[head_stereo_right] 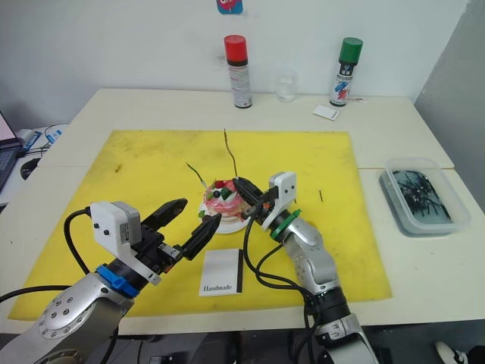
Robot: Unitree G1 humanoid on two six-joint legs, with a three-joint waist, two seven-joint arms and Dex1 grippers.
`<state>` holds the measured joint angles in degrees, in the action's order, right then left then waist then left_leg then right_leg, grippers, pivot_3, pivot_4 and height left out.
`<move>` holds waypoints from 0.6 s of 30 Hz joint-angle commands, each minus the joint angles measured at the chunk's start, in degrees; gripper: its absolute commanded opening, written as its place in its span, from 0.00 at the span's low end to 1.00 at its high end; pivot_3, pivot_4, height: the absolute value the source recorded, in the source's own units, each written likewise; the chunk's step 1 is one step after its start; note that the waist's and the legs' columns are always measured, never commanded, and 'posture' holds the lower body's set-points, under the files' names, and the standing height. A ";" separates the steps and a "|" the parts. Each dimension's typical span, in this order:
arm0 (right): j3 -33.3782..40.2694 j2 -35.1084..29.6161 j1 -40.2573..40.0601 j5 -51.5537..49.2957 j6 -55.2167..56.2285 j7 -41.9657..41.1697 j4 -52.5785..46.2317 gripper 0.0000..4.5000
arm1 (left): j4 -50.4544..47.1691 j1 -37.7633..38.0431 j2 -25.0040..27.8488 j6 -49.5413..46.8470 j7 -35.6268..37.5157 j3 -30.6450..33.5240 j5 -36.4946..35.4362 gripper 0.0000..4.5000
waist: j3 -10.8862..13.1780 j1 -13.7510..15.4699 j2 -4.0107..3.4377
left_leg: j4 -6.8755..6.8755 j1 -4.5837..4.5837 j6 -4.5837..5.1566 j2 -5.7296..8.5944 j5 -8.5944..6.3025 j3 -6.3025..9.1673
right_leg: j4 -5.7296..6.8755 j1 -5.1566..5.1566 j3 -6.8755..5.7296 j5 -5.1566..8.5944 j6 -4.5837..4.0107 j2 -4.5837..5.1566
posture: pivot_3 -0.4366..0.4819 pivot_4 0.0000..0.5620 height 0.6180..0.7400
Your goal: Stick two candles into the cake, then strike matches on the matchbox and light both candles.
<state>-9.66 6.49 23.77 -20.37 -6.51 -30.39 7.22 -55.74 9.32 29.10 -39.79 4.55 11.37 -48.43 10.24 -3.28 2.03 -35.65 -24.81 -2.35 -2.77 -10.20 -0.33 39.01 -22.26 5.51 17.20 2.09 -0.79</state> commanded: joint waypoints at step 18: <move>-0.55 2.15 0.69 -0.16 1.69 -0.12 -1.29 0.01 | -0.71 -0.61 0.30 0.78 0.19 -0.64 -0.11 1.00 | 0.00 0.01 0.00 | 0.21 0.00 0.00 0.01 0.00 0.01 | -0.03 -0.05 -0.03 0.02 -0.04 0.00 | 0.48 0.27 1.00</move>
<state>-9.83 7.02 24.46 -20.34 -6.49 -30.32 7.22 -55.65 9.29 29.11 -39.78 4.53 10.49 -48.41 10.24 -3.28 2.03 -35.43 -24.80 -2.35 -2.76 -10.20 -0.31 38.98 -22.31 5.48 17.22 2.06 -0.79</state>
